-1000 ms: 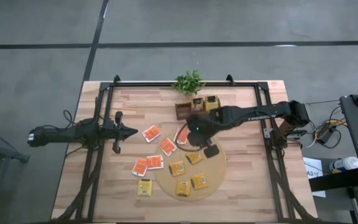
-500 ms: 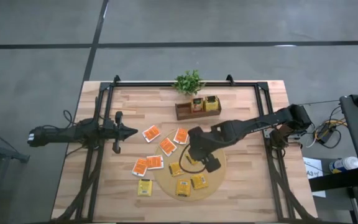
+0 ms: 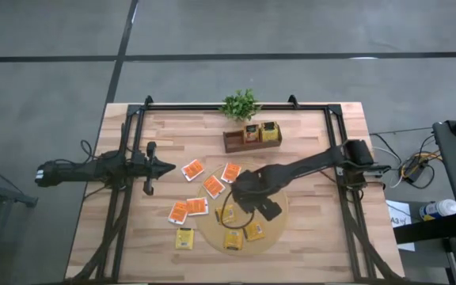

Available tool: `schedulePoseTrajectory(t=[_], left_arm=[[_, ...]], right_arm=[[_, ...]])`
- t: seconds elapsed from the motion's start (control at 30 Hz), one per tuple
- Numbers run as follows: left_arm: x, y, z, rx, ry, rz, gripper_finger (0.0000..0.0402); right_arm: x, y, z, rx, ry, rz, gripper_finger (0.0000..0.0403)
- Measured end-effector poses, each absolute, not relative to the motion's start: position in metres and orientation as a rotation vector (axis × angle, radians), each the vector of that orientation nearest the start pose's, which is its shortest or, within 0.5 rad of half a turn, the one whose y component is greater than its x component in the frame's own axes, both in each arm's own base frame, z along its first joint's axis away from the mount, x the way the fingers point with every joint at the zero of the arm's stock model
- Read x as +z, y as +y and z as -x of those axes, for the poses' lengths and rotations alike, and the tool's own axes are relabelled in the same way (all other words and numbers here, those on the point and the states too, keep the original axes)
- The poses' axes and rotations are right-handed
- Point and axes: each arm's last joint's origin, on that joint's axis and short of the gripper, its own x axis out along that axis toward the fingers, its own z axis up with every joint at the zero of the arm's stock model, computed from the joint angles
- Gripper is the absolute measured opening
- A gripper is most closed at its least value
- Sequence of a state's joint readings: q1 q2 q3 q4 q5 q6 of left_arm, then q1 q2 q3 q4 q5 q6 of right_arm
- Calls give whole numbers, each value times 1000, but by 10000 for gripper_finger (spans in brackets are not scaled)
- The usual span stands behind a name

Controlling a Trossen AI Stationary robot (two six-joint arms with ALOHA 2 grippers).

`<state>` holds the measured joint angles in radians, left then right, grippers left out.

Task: Pick & Place Tea
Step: Put the orange tea bag into the middle section of the wooden organizer

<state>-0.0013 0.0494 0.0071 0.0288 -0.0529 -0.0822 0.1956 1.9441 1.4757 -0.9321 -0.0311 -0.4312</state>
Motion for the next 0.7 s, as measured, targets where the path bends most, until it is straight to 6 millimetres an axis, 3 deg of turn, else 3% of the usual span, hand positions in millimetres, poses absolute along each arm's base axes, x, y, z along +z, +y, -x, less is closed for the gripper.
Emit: schedulePoseTrajectory(t=[0.27,0.7], left_arm=[[165,1,-100,53,11,82,0],[165,1,-100,53,11,82,0]], right_arm=[[167,68,-379,533,1408,514,231],[185,74,-400,476,1264,491,226]])
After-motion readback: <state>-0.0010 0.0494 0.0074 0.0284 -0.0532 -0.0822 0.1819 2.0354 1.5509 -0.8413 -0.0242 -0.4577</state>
